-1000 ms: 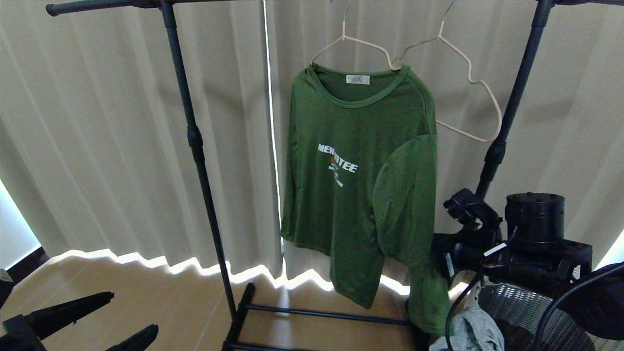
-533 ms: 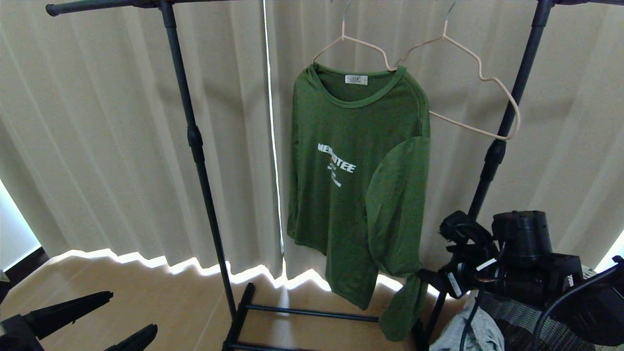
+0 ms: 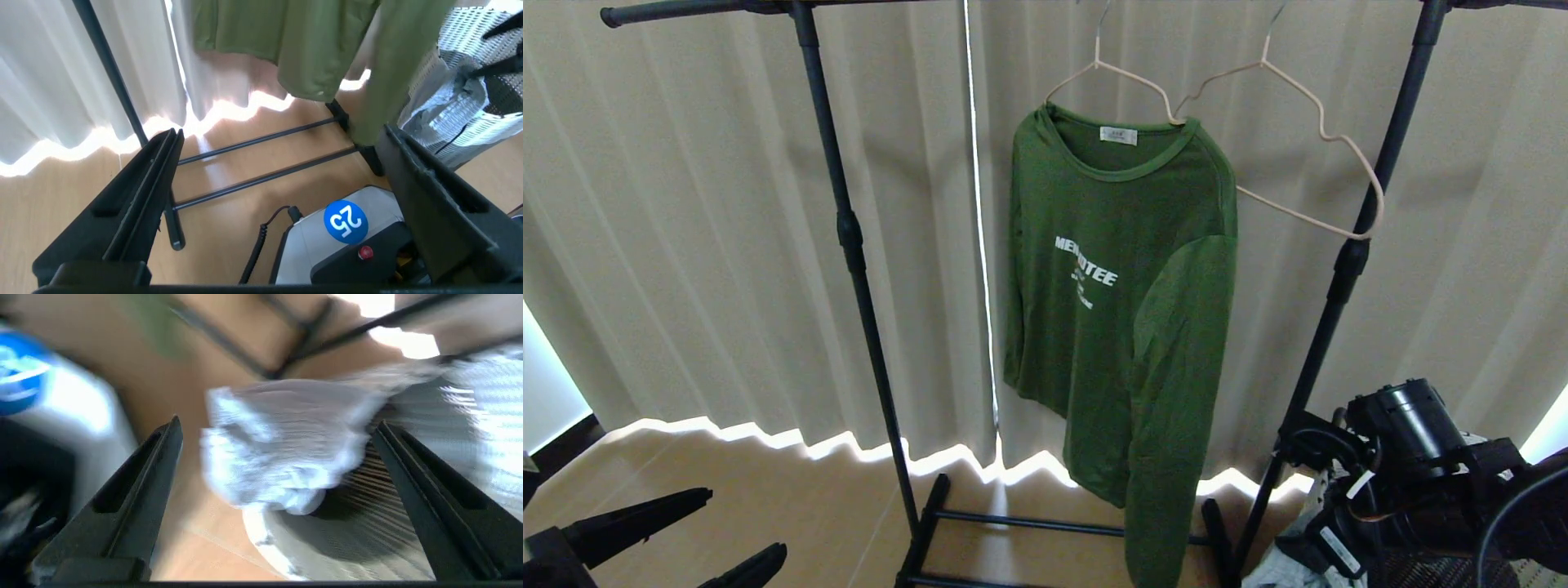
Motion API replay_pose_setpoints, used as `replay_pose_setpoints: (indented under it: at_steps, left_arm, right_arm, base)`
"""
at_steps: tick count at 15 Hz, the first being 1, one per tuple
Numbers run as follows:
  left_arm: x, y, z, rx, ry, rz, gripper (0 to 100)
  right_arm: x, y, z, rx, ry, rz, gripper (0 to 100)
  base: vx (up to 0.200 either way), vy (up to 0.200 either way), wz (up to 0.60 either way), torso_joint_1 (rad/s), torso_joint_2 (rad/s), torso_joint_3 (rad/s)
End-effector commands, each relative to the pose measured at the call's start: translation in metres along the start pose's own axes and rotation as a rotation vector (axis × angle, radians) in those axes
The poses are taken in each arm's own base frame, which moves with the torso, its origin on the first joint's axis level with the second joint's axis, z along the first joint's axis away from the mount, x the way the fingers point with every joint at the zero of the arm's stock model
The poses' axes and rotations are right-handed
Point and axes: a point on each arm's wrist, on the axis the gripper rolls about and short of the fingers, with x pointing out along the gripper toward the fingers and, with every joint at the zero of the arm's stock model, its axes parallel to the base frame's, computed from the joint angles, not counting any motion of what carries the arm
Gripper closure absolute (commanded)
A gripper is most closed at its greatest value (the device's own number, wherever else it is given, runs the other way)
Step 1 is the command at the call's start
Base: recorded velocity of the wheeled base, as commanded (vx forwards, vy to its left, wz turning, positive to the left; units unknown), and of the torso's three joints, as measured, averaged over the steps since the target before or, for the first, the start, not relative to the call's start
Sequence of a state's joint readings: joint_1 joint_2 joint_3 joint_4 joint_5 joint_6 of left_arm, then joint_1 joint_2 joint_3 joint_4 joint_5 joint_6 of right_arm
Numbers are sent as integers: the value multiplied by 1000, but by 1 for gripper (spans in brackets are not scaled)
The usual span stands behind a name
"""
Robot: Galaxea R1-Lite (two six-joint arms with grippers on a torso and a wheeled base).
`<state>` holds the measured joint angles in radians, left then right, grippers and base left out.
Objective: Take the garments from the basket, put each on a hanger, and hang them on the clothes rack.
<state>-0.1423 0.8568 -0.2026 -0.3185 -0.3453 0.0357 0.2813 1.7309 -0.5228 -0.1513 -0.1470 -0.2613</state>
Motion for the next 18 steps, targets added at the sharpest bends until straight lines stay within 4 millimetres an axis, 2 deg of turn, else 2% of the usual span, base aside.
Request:
replay_pose_setpoints:
  at_steps: [1,7,9,12,13,18]
  left_arm:
    - [0,0,0,1,0,0,0]
    - [0,0,1,0,-3,1,0]
    - [-1,0,1,2,-9,2,0]
    - [-2,-1,1,4,-11,0,0]
    - [-2,-1,1,4,-11,0,0]
    - [-3,-1,1,6,-20,2,0]
  right_arm:
    - [7,0,-1,-8,37,-38,0]
    - [29,8,-7,-53,158,-105,0]
    - [39,2,-7,-37,197,-136,0]
    - [43,-3,-6,-23,201,-145,0]
    - [43,-4,-5,-23,199,-145,100]
    - [37,-7,-1,-9,168,-157,100]
  base:
    - [0,0,0,0,0,0]
    - [0,0,0,0,0,0]
    - [0,0,0,0,0,0]
    - [0,0,0,0,0,0]
    - [0,0,0,0,0,0]
    - [0,0,0,0,0,0]
